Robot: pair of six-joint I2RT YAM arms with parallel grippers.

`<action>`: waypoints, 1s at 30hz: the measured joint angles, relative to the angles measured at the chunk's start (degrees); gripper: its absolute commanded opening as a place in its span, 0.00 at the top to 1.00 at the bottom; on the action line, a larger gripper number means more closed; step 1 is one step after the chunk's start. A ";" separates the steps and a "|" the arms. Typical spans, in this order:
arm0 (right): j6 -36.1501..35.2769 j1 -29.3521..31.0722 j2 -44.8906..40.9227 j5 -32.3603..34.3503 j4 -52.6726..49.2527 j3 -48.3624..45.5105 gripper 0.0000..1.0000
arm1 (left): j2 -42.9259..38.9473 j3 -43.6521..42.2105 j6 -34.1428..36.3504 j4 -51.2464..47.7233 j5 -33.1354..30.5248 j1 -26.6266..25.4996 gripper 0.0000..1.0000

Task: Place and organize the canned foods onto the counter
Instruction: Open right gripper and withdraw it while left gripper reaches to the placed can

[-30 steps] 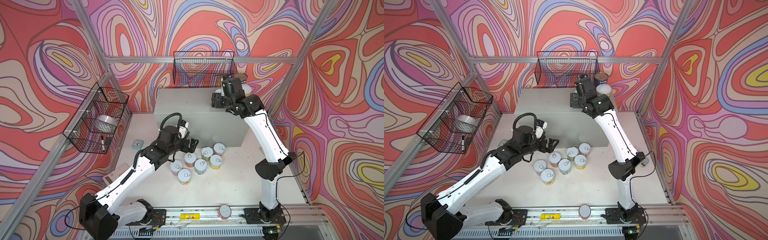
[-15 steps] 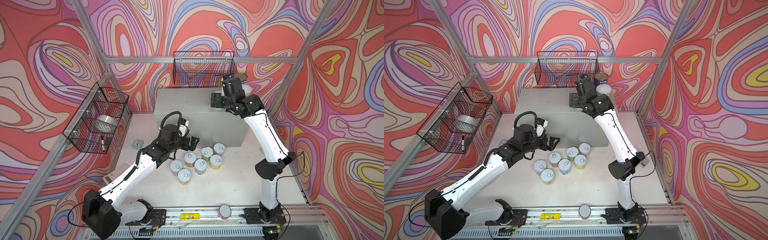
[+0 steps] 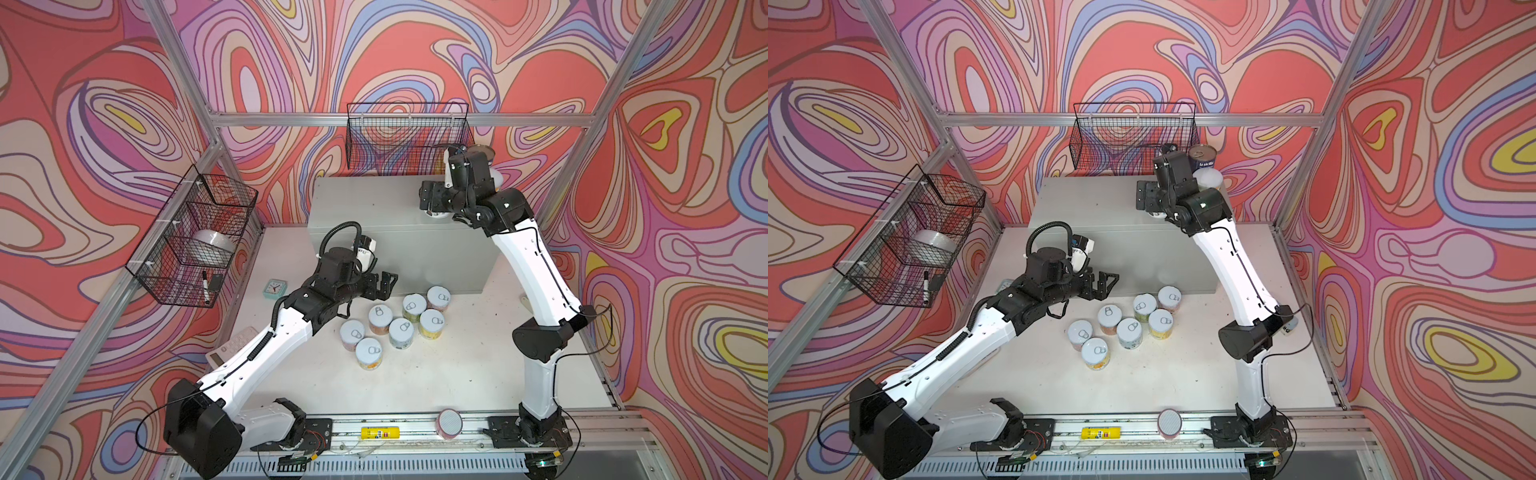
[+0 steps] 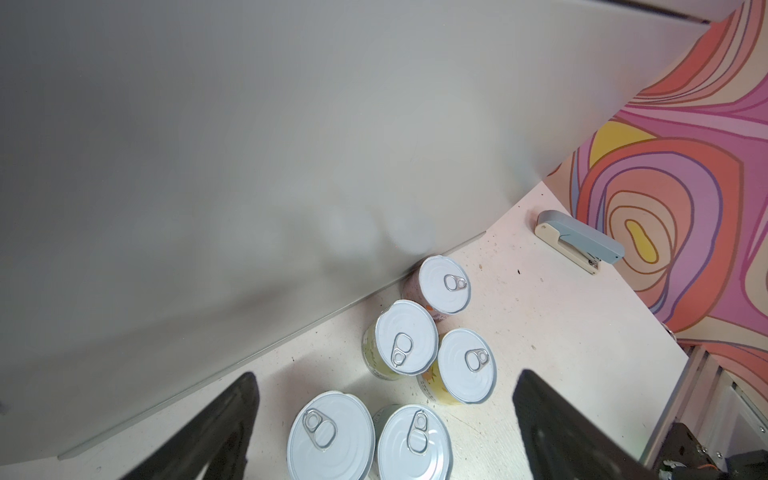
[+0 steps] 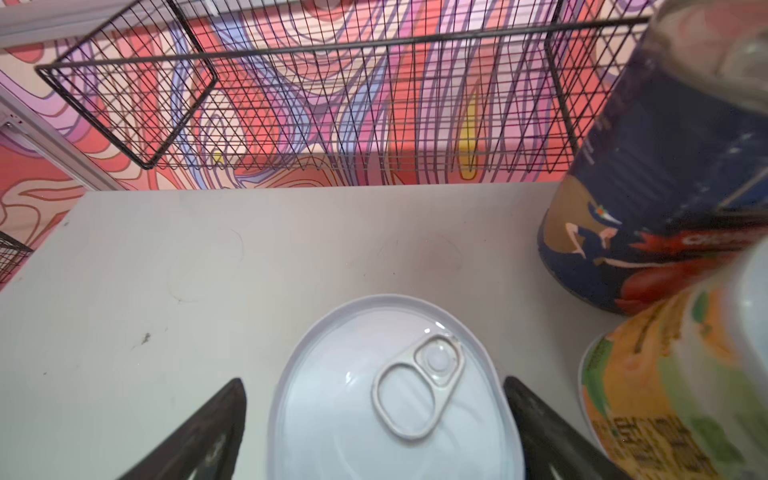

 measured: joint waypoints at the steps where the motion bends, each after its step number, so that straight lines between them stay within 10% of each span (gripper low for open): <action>1: -0.20 0.00 -0.68 0.00 0.24 -0.20 0.02 | -0.02 0.35 0.02 -0.07 -0.09 0.00 0.04; 16: -6.40 5.33 -21.18 -2.97 12.24 -15.98 0.08 | -0.46 7.89 1.84 -3.26 -1.42 0.00 0.00; 30: -10.97 8.59 -58.34 -17.90 40.35 -85.33 0.12 | 14.27 38.47 8.50 -8.17 -1.46 0.00 0.04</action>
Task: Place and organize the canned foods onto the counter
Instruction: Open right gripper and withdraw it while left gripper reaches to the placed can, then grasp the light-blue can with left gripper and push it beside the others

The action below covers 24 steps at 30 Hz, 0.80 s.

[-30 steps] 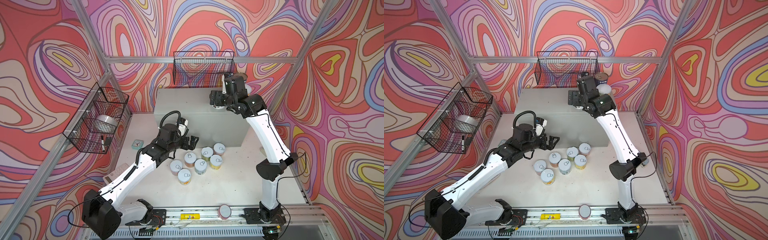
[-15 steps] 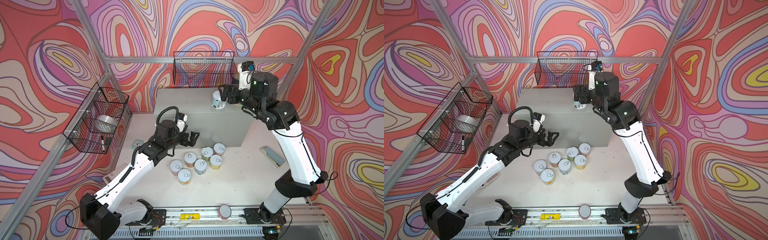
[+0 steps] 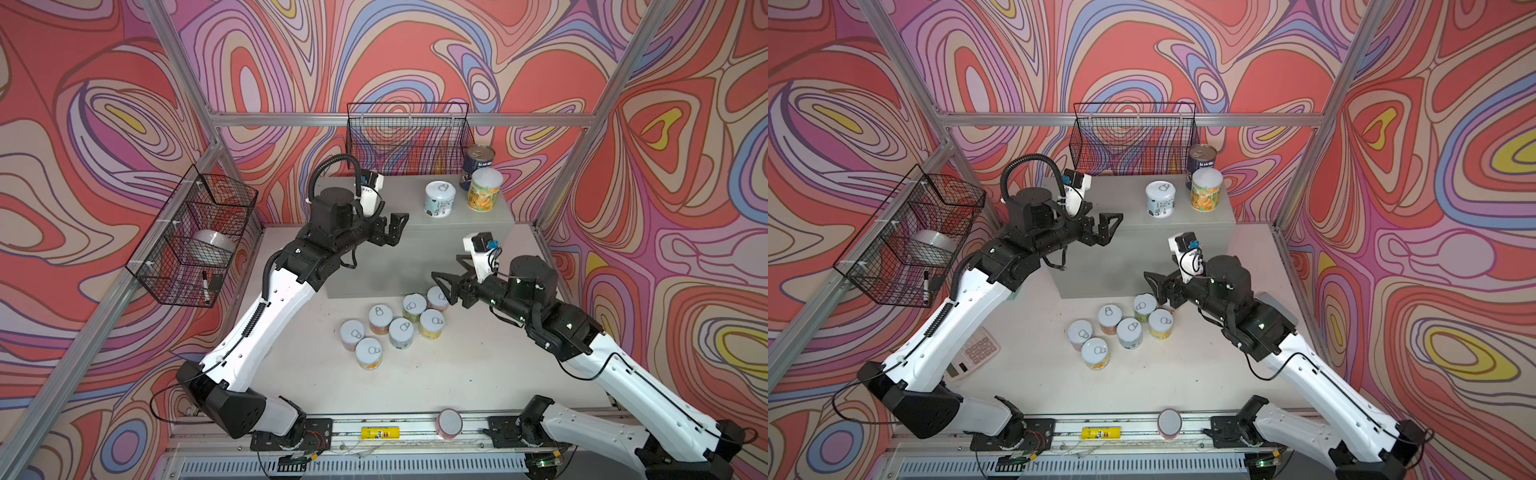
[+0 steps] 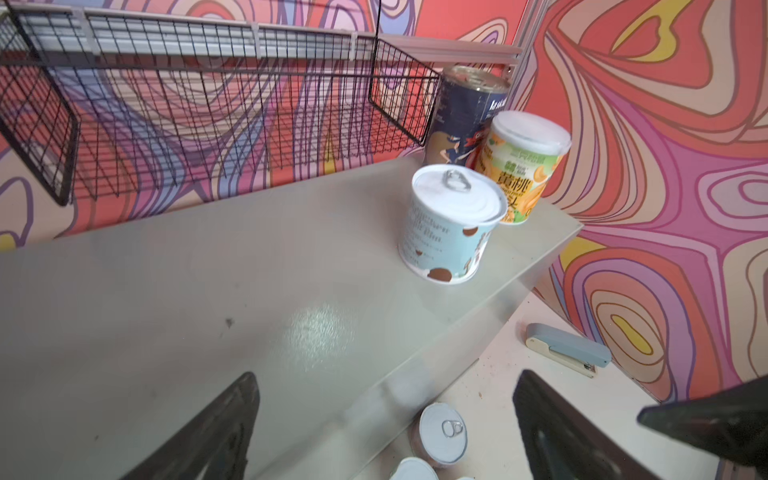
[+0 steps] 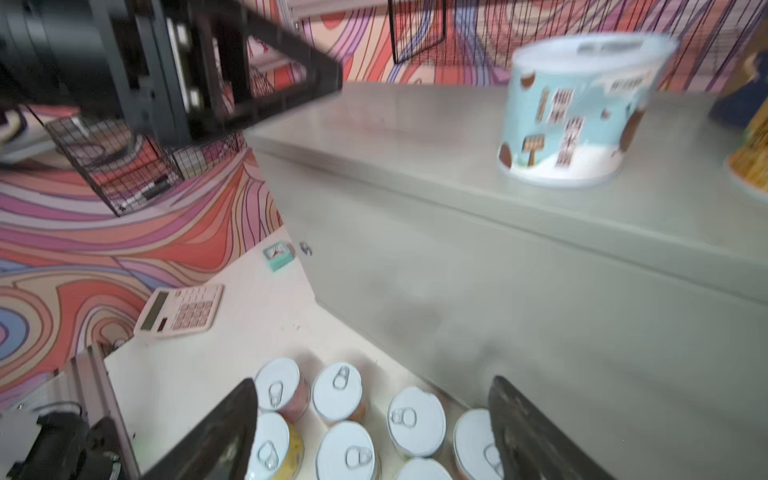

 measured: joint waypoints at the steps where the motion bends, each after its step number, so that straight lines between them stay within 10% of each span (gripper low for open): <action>1: 0.22 0.00 -0.55 -0.33 0.26 -1.33 0.12 | 0.98 1.22 -0.04 0.11 0.59 0.00 0.05; 24: 7.08 0.02 -8.52 1.05 2.64 -13.09 0.24 | 20.11 14.49 -1.07 3.28 2.60 -3.34 0.25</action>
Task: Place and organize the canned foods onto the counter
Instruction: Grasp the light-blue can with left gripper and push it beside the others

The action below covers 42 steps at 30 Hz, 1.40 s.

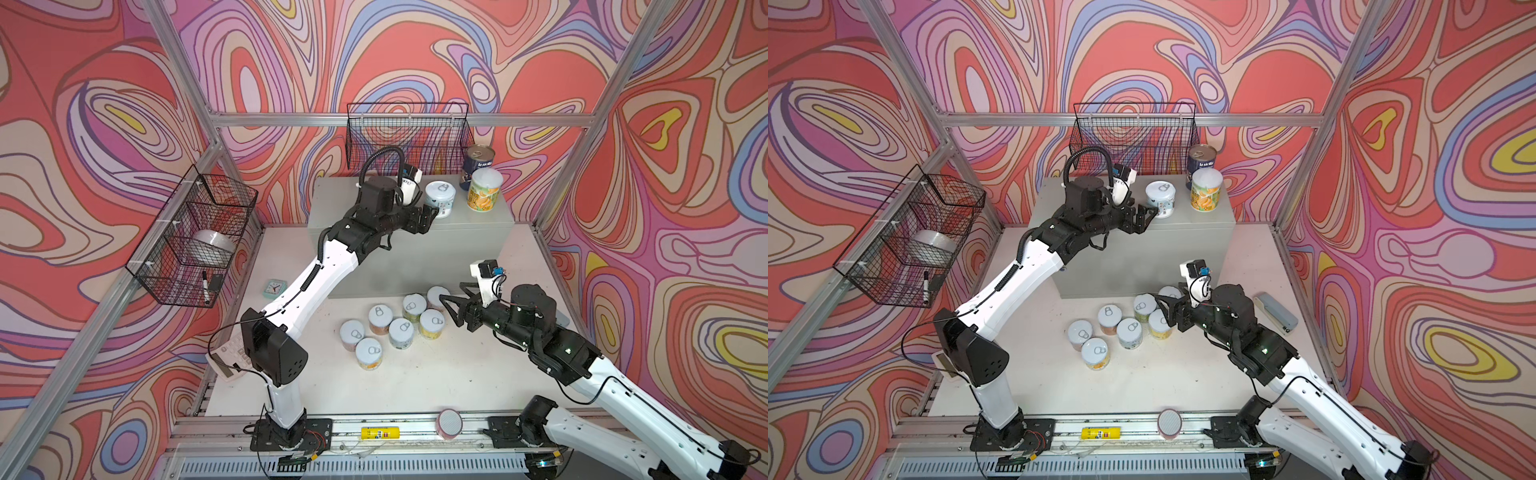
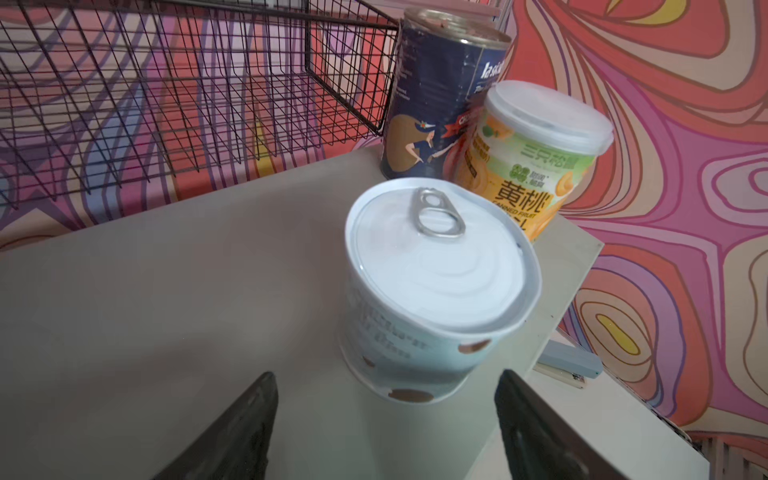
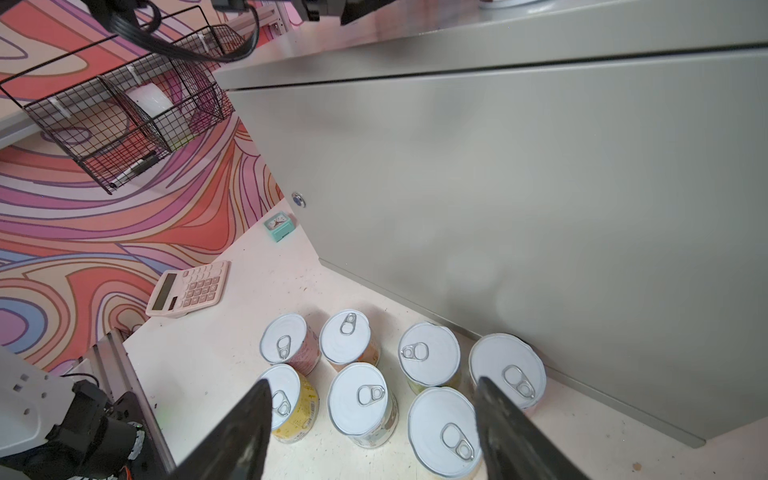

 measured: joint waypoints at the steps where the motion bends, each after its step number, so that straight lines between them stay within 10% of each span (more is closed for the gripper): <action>1: 0.13 0.00 0.00 0.26 0.00 0.00 0.24 | 1.09 1.44 0.00 -0.04 0.00 0.00 0.26; 42: -0.33 0.00 3.96 7.56 -6.29 1.84 0.19 | 17.46 16.96 -1.51 7.80 -1.18 -0.04 0.33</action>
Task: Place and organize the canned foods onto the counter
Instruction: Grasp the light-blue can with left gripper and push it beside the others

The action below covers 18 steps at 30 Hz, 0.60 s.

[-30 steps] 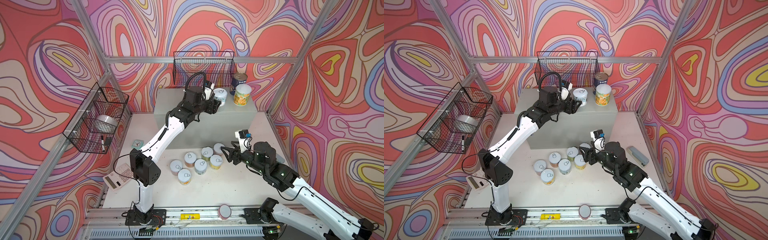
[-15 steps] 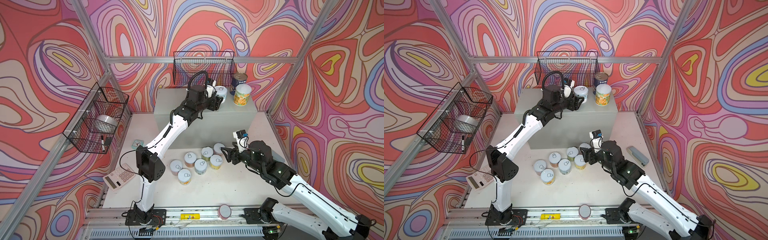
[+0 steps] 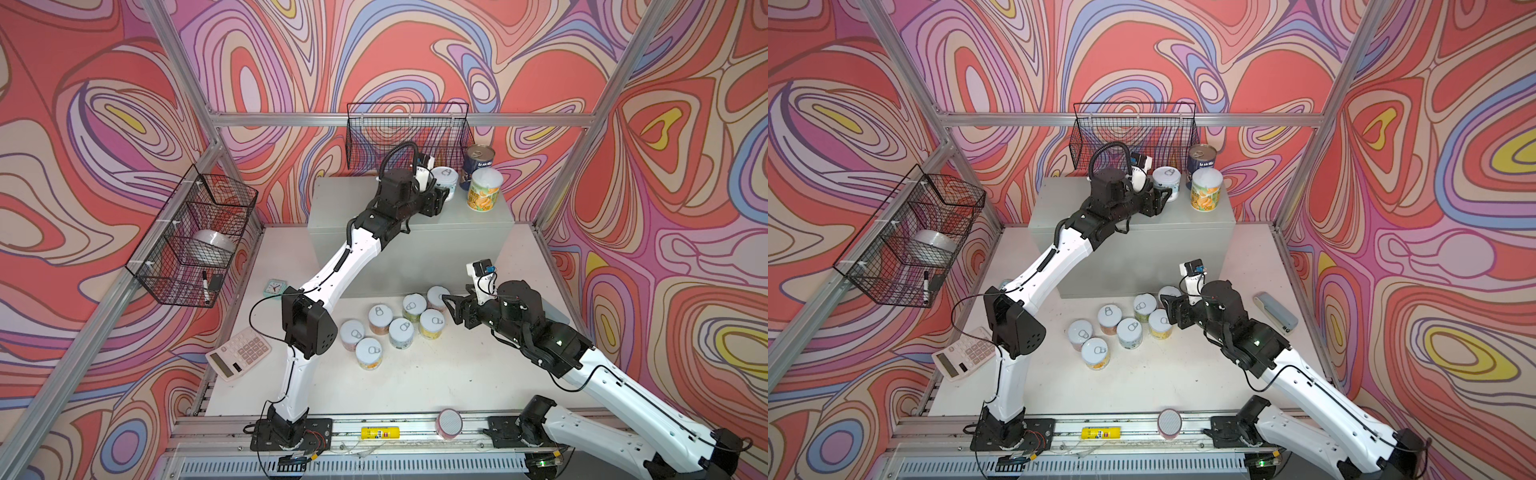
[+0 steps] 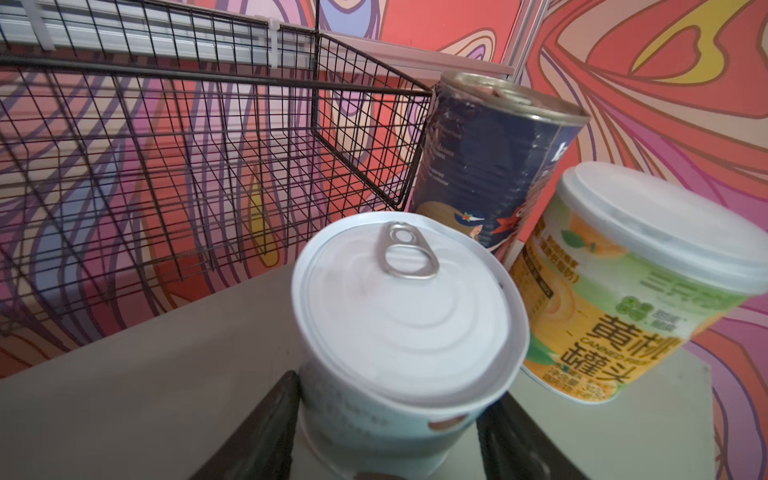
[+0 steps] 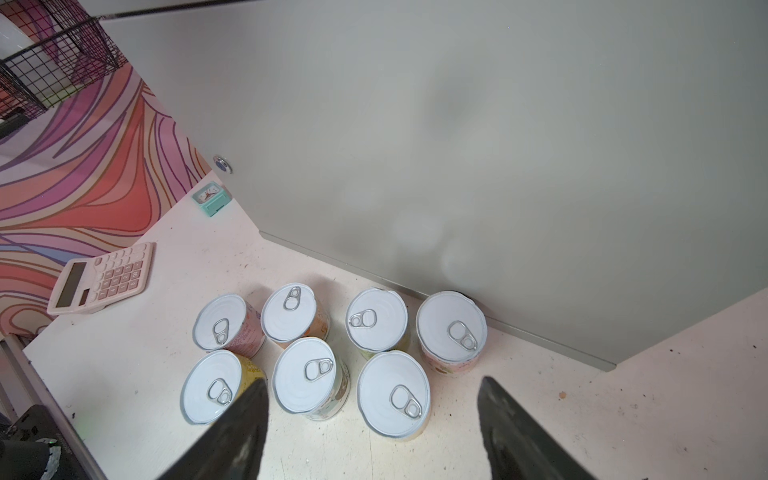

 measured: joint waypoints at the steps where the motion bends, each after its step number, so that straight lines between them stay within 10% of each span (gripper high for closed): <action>1: 0.02 0.00 0.02 0.02 -0.07 0.20 0.19 | 0.46 0.48 -0.22 0.28 -0.09 0.00 0.33; 18: -0.24 0.00 1.38 1.22 -0.92 3.58 0.18 | 5.29 5.92 -3.02 3.48 -0.35 0.00 0.29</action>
